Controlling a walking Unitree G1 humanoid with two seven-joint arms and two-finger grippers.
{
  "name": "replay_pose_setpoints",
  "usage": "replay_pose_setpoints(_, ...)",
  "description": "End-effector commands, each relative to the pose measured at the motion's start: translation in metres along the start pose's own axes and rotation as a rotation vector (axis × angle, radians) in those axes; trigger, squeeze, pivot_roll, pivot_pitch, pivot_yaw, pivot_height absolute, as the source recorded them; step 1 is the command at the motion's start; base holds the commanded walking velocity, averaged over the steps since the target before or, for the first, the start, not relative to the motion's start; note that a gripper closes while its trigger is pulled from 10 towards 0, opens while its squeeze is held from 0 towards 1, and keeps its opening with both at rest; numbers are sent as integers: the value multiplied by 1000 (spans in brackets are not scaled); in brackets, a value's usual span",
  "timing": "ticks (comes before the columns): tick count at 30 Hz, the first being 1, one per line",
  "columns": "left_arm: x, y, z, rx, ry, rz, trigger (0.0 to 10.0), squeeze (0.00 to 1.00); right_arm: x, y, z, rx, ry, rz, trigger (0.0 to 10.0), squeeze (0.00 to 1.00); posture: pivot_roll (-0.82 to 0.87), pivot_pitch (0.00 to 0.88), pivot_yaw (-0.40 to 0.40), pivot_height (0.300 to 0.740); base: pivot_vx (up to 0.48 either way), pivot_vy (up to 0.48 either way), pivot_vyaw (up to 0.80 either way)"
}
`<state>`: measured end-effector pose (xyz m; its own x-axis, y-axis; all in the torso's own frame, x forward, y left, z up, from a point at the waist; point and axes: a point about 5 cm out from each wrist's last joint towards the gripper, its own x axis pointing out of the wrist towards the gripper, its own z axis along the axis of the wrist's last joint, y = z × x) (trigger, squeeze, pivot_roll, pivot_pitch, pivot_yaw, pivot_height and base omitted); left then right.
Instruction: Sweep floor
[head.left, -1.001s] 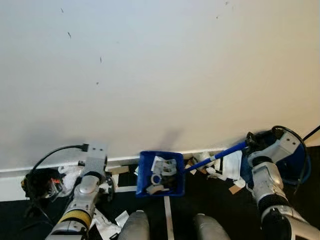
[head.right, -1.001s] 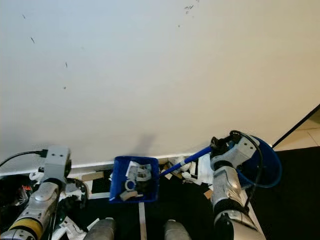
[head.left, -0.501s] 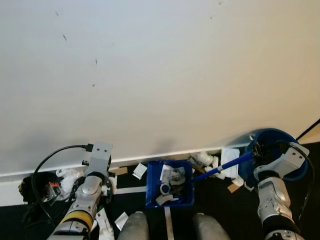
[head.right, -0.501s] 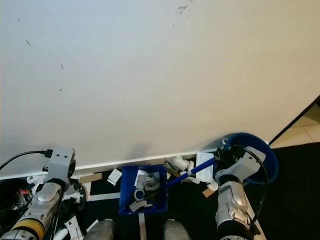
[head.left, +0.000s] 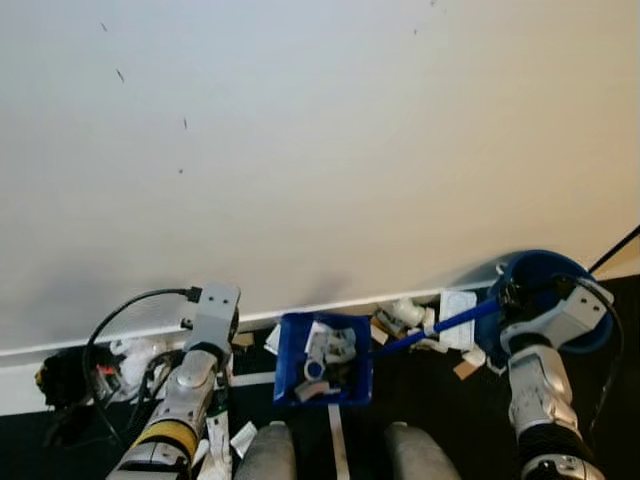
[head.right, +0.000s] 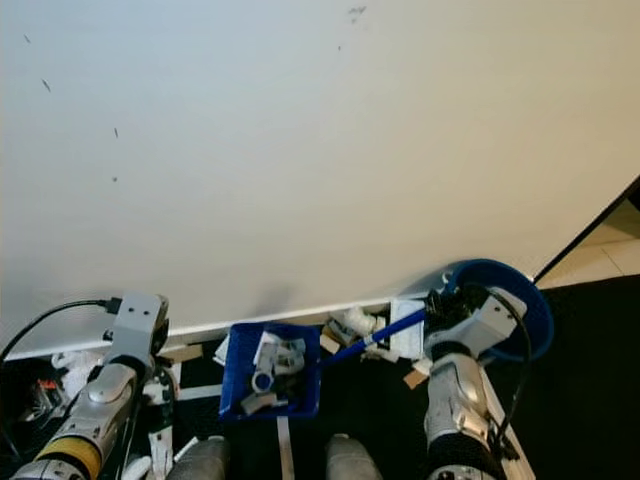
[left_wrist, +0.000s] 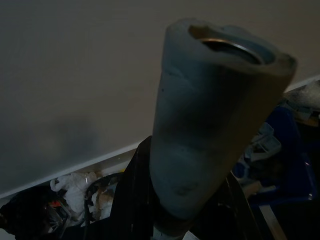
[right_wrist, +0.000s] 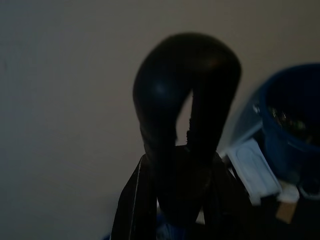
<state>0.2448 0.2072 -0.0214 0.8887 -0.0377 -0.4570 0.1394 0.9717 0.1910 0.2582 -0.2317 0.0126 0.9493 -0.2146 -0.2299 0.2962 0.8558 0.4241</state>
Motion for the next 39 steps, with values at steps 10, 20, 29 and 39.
replay_pose_setpoints(10,1,-12,1,-77,-4,-38,10000,0,1,2,1,13,15,4,10000,0,69,0,-44,740,-218,0,0)
replay_pose_setpoints(20,2,-11,2,-93,-6,-37,10000,0,0,1,0,15,21,-3,10000,0,69,0,-43,740,0,0,0)
replay_pose_setpoints(29,6,-14,7,-48,4,-85,10000,0,-2,-1,1,11,26,-7,10000,0,57,0,-39,740,0,-353,-800)
replay_pose_setpoints(39,5,-15,6,-67,10,-75,10000,0,-2,2,5,-21,21,21,10000,0,57,0,-44,740,0,-473,-199)
